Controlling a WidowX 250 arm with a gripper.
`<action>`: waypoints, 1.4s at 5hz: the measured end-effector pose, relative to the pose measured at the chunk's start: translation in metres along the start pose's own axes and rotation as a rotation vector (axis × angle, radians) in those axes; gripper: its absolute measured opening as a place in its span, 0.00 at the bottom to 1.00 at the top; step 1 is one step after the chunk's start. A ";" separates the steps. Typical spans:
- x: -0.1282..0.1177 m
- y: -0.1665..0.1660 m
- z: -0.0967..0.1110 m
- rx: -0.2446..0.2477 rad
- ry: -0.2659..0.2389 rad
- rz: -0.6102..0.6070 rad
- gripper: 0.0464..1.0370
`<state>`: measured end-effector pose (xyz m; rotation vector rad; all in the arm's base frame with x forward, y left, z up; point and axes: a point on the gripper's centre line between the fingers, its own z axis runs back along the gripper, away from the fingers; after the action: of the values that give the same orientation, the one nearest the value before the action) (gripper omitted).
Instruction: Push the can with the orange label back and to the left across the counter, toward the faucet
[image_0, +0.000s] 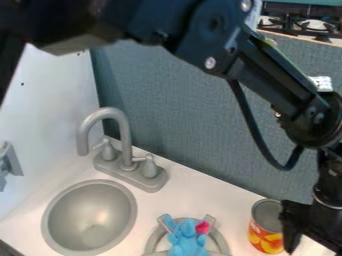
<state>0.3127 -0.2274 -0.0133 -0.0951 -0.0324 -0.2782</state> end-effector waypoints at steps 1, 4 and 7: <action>0.009 -0.005 -0.011 -0.026 -0.025 -0.005 0.96; 0.043 0.013 -0.034 -0.095 -0.198 0.019 0.96; 0.055 0.062 -0.049 0.027 -0.118 0.283 0.96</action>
<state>0.3836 -0.1882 -0.0654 -0.0876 -0.1384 0.0104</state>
